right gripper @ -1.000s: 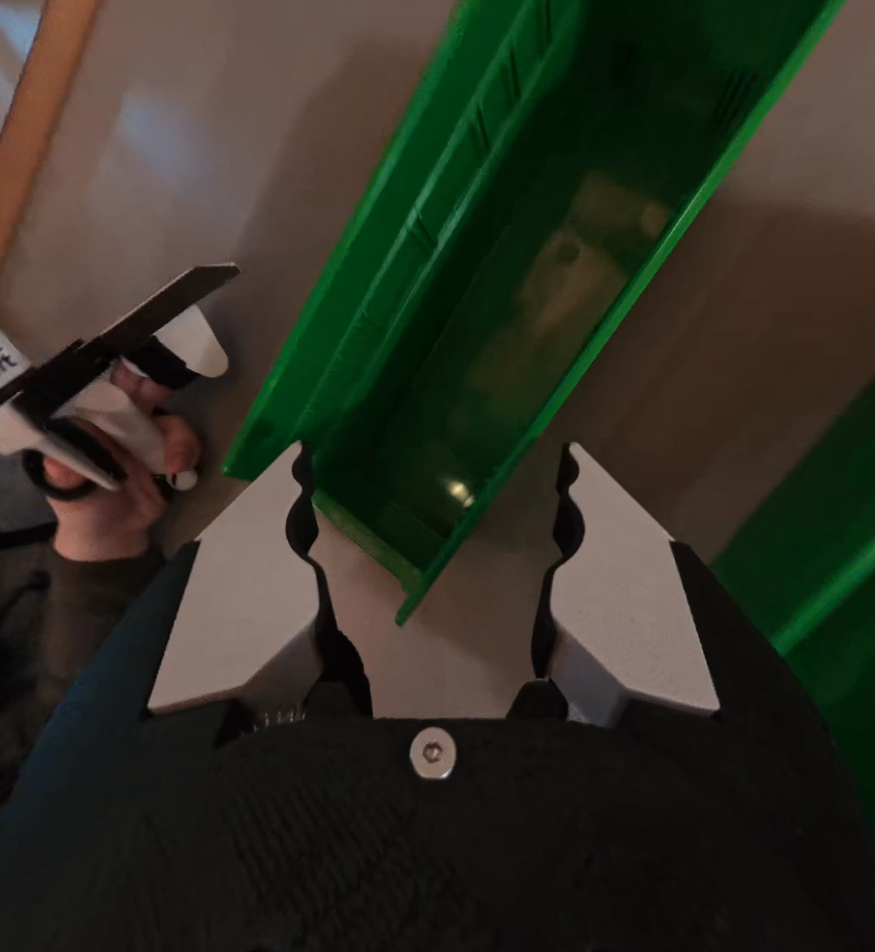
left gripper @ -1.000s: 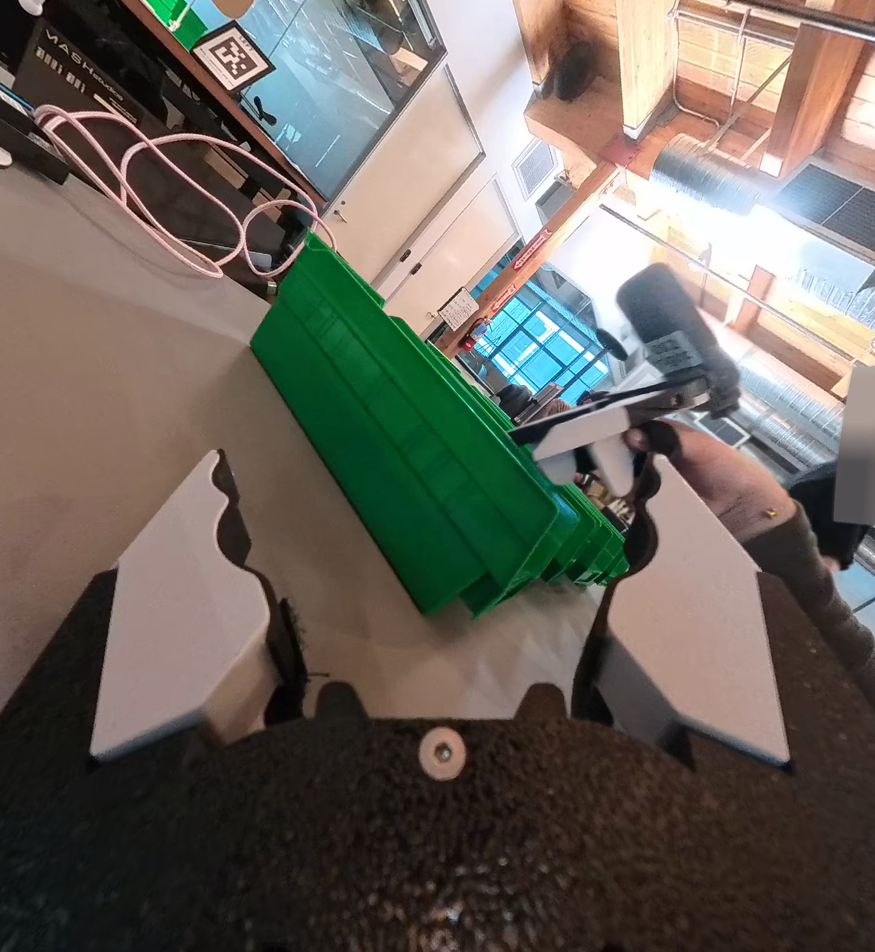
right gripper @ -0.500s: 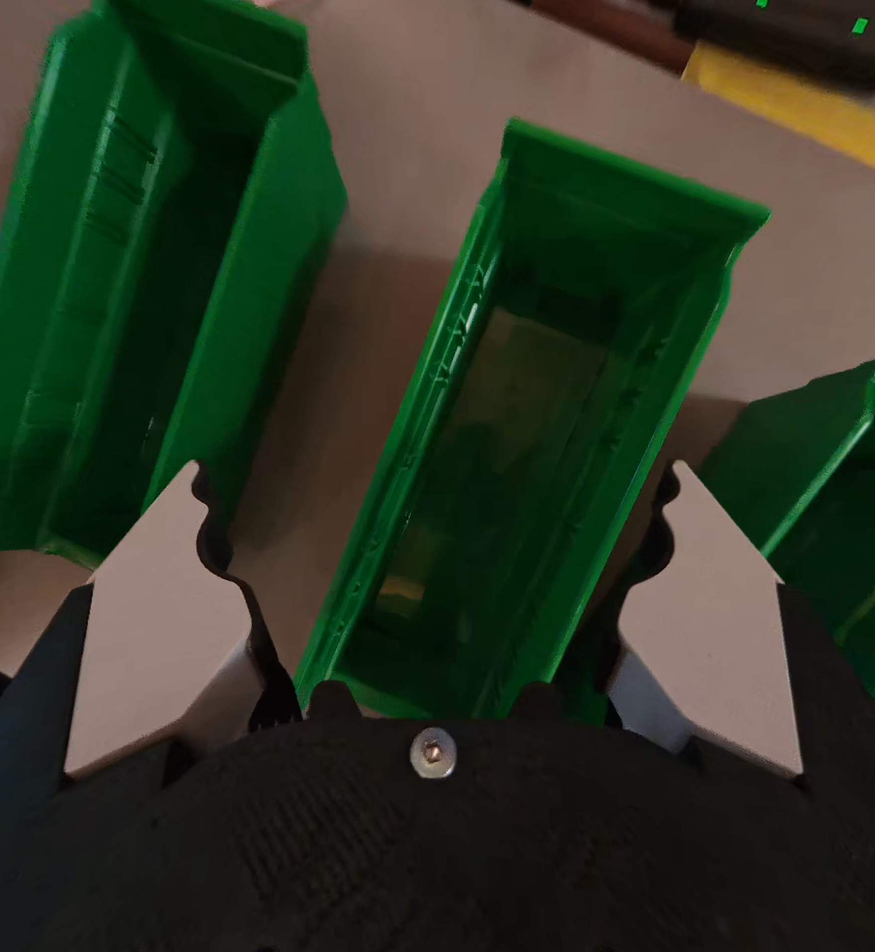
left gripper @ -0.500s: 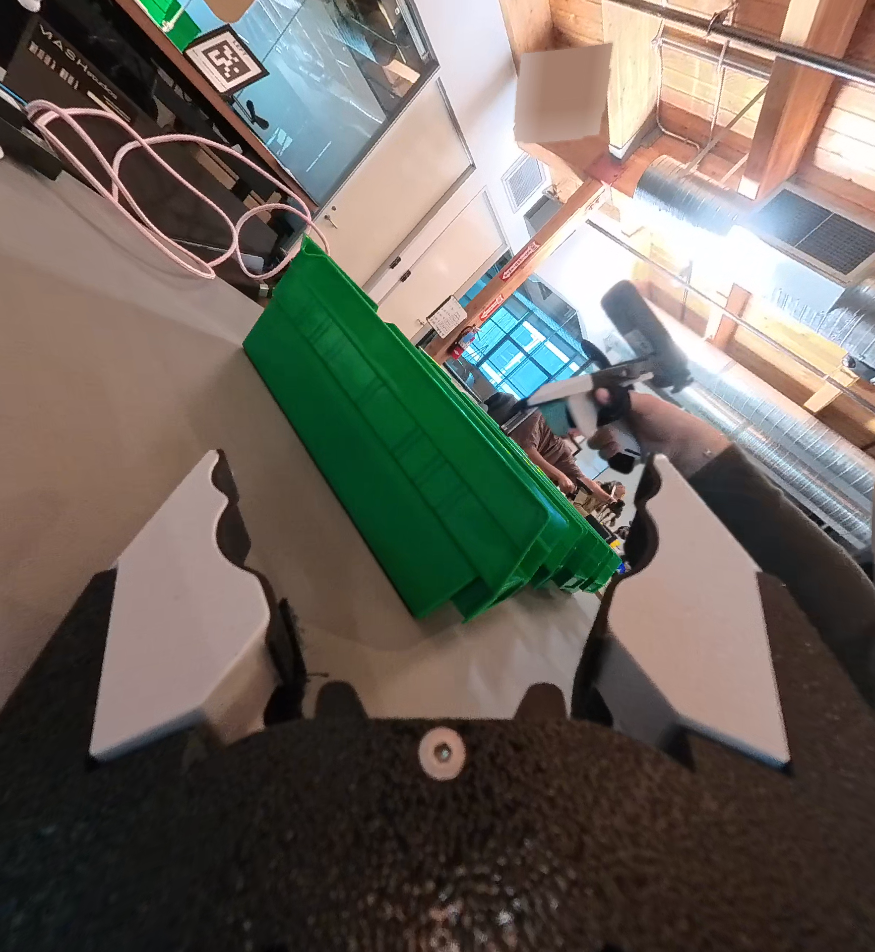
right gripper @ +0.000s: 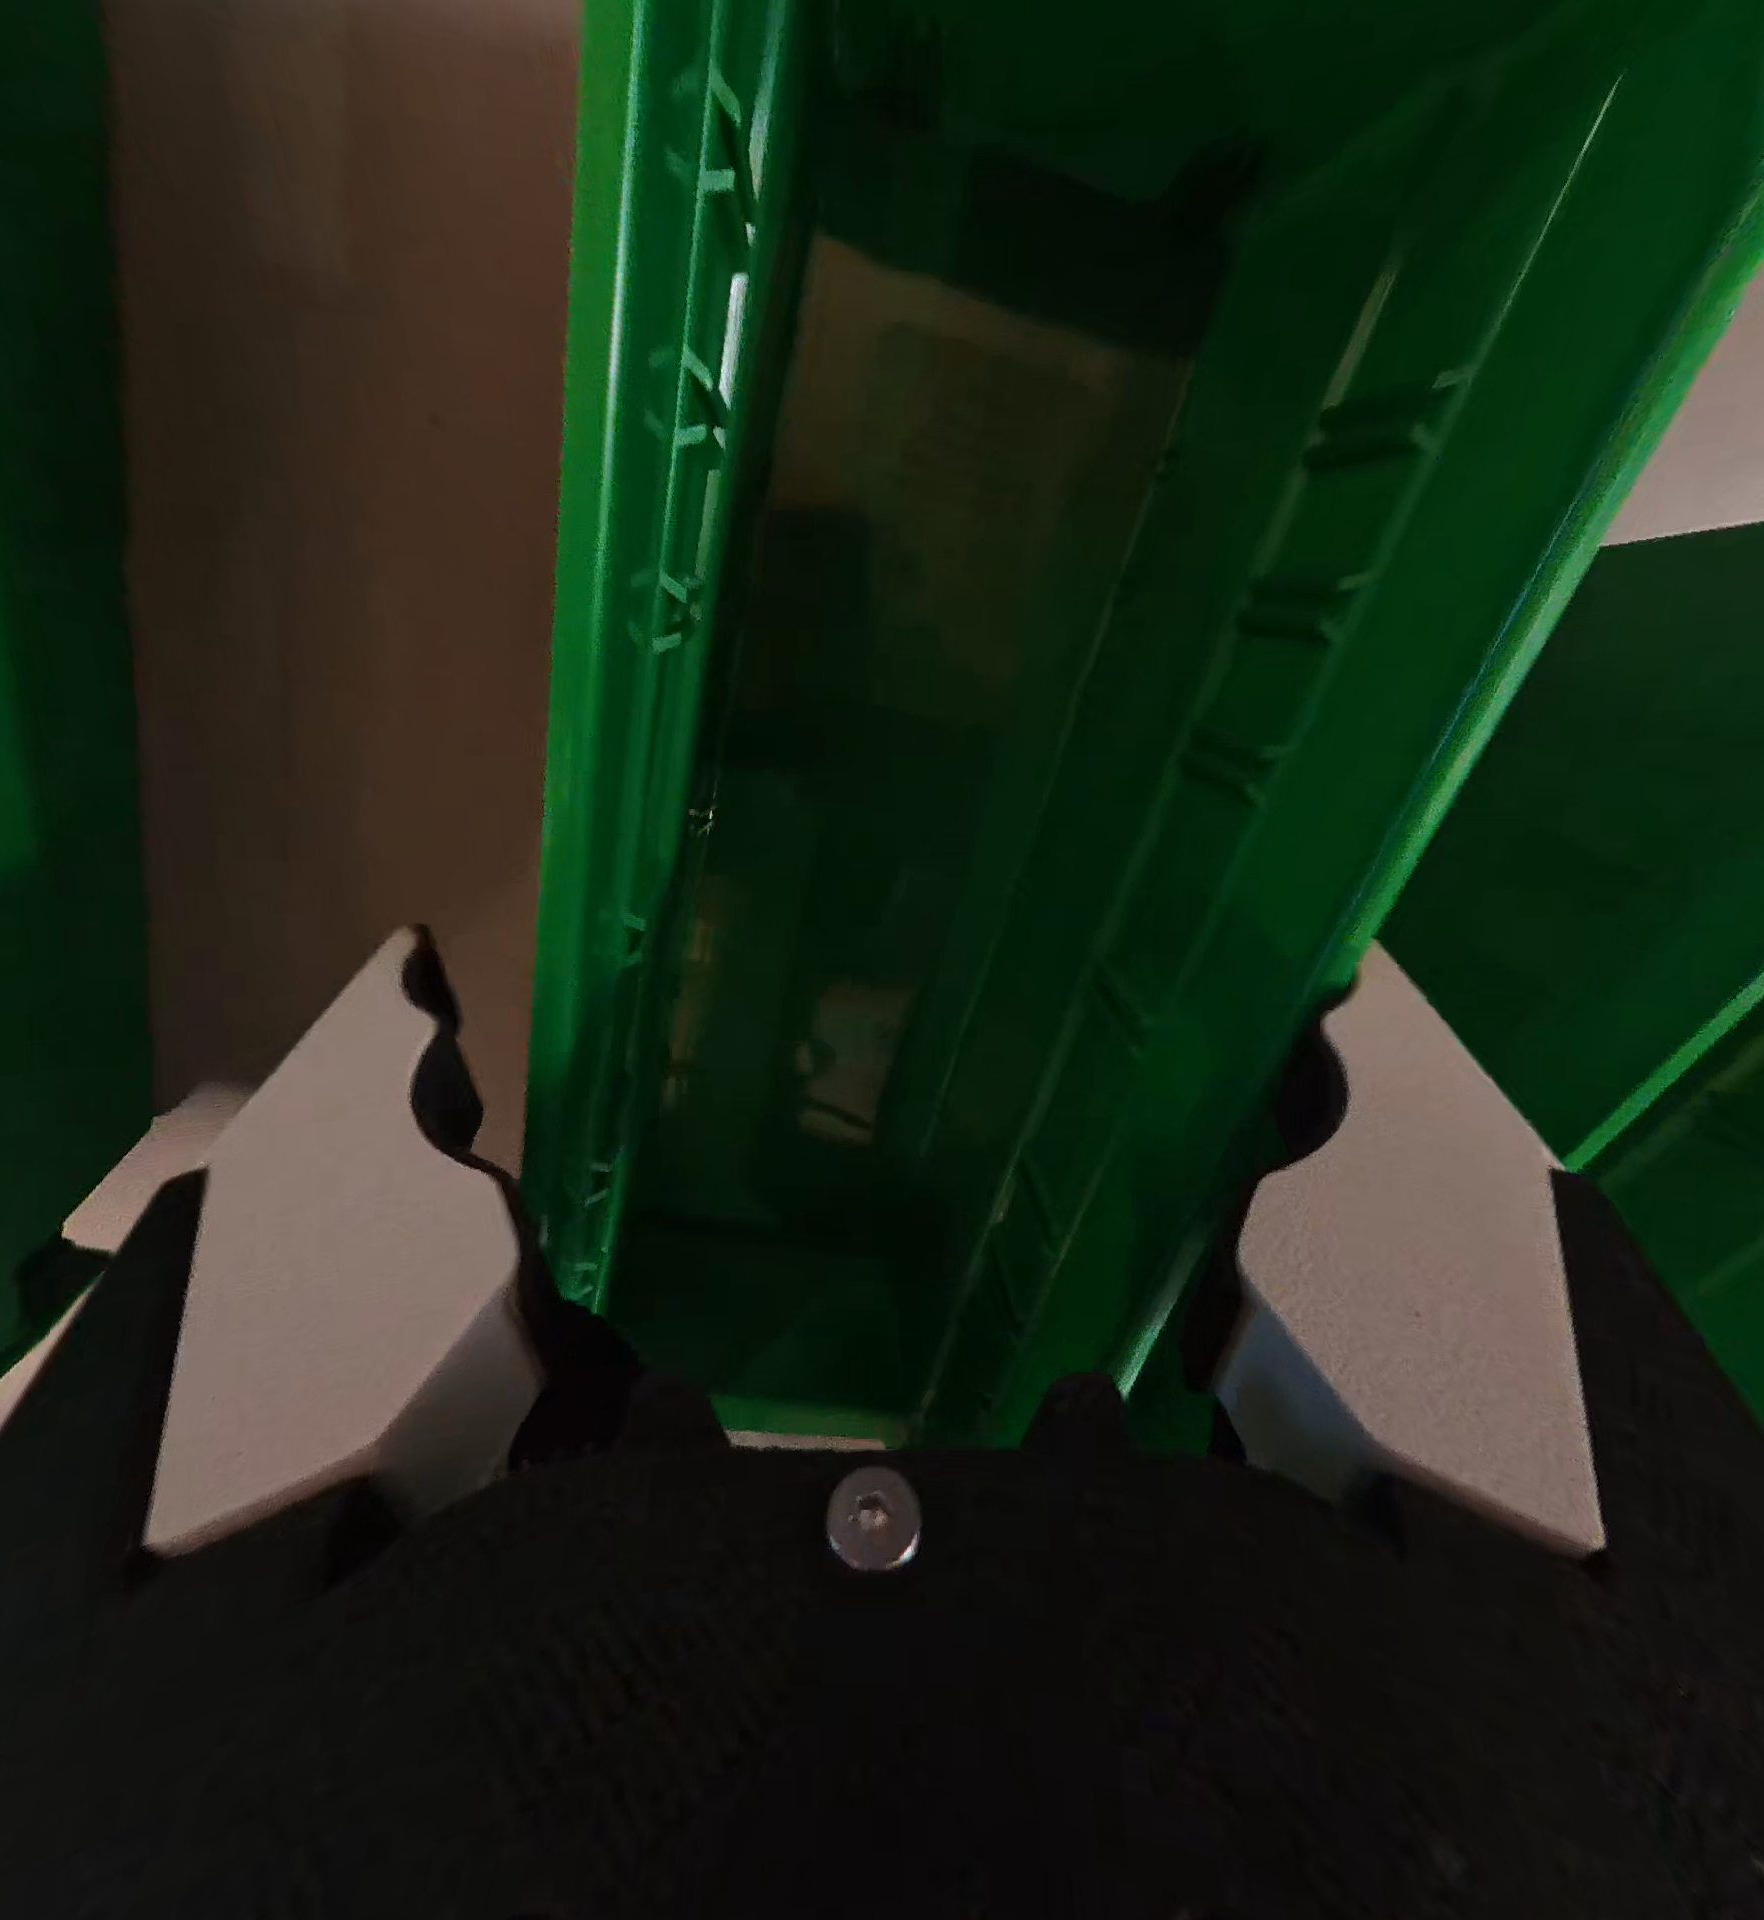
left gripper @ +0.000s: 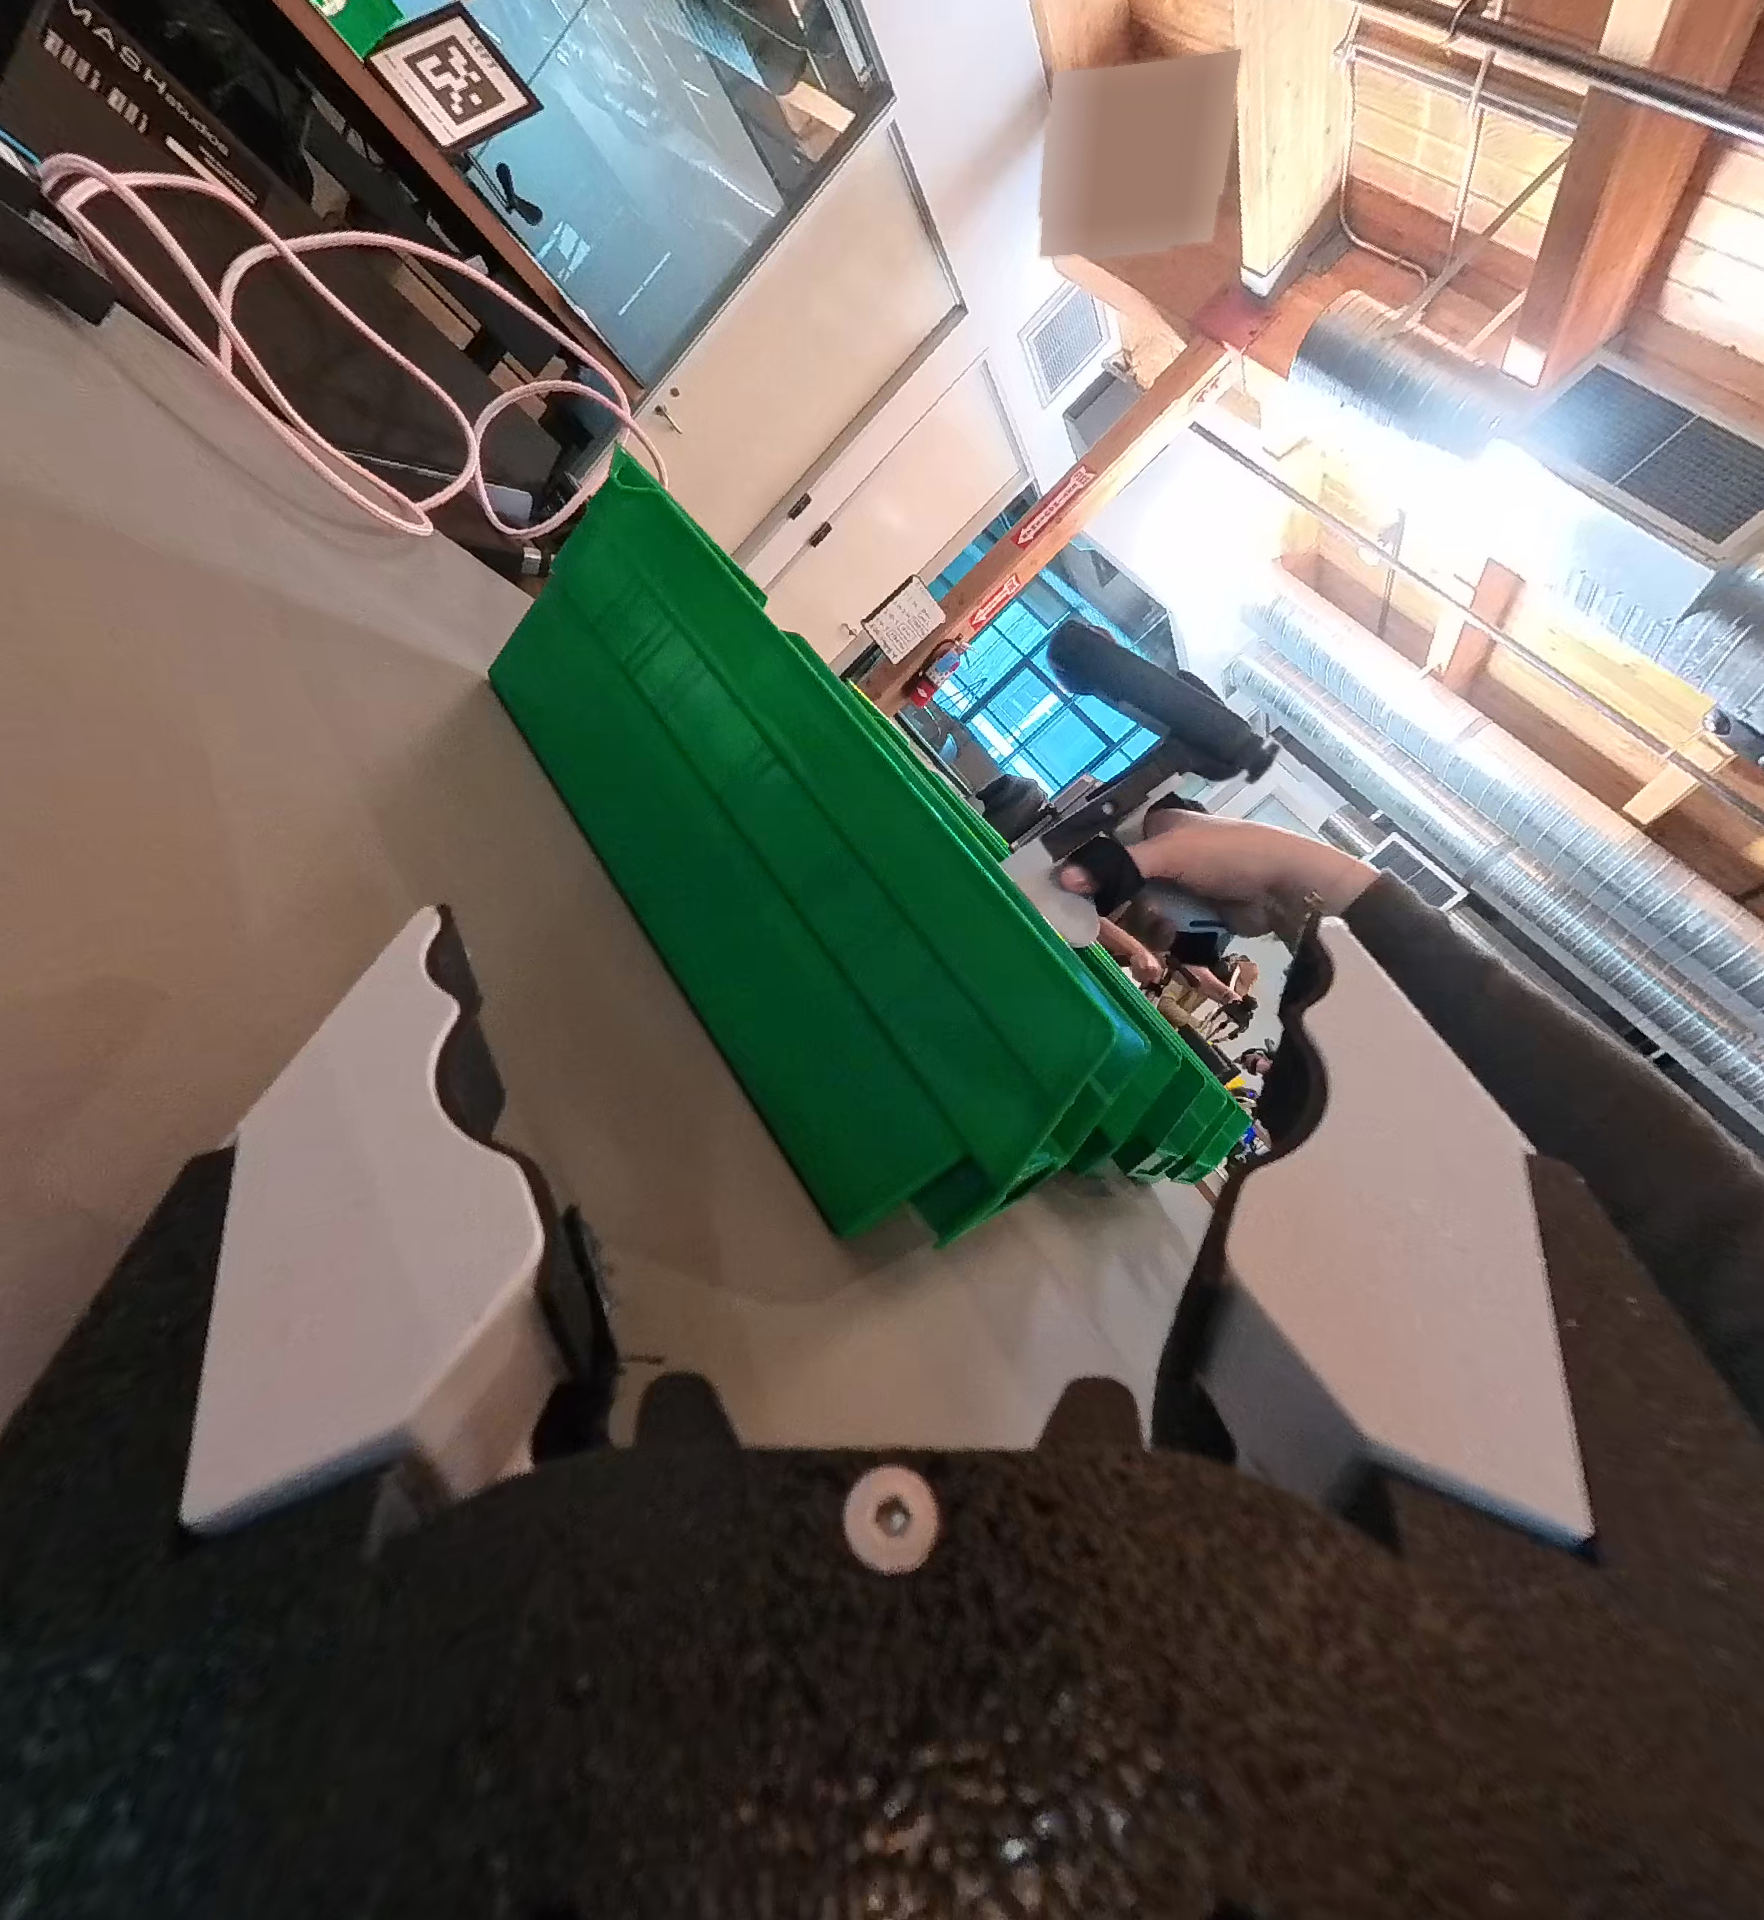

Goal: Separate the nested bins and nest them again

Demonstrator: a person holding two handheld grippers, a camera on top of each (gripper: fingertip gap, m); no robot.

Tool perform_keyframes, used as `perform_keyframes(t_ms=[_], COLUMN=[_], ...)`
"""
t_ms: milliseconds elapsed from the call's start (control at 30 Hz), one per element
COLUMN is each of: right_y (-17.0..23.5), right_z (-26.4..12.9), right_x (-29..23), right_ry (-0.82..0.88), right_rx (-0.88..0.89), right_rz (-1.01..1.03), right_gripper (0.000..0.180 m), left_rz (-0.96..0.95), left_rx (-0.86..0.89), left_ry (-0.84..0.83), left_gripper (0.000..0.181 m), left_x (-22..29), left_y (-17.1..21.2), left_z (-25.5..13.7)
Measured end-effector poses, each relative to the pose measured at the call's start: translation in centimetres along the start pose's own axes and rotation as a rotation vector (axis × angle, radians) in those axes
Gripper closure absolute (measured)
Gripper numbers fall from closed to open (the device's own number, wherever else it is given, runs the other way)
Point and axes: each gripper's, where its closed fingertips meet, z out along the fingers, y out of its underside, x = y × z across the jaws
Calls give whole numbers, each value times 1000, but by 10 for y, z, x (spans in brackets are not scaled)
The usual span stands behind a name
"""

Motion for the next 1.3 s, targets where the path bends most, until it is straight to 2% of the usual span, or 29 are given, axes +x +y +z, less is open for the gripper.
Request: perform_keyframes(t_ms=[67,100,167,267,400,533,633,733,933,1067,1300], right_y=[-6,-9,-7,-15,-32,-51,-64,-73,-78,-77,-76], right_z=[-7,-10,-15,-38,-95,-145,-165,-165,-135,-116,-112], right_x=[3,2,0,3,-5,-49,-93,-139,-202,-199,-166], right_ry=[9,-8,-24,-18,-34,-134,-216,-279,-361,-307,-164], right_rx=[28,44,19,55,126,200,225,210,120,77,62], right_rz=[45,53,67,108,176,202,198,176,182,193,202], right_gripper=[56,66,75,79,76,75,75,74,71,70,68], left_rz=[0,-1,-4,-11,-14,-13,-16,-17,-22,-23,-43], left_rx=[2,3,5,5,4,5,6,4,16,14,16], left_ry=[1,2,3,6,6,7,14,17,11,12,22], left_gripper=[33,33,33,33,33,34,34,34,33,33,33], left_x=[0,0,0,0,0,0,1,2,1,0,0], left_y=[0,0,-1,-1,-1,-1,0,0,-2,-2,-3], left_z=[0,0,0,-1,0,-1,-1,-1,-2,-1,-2])
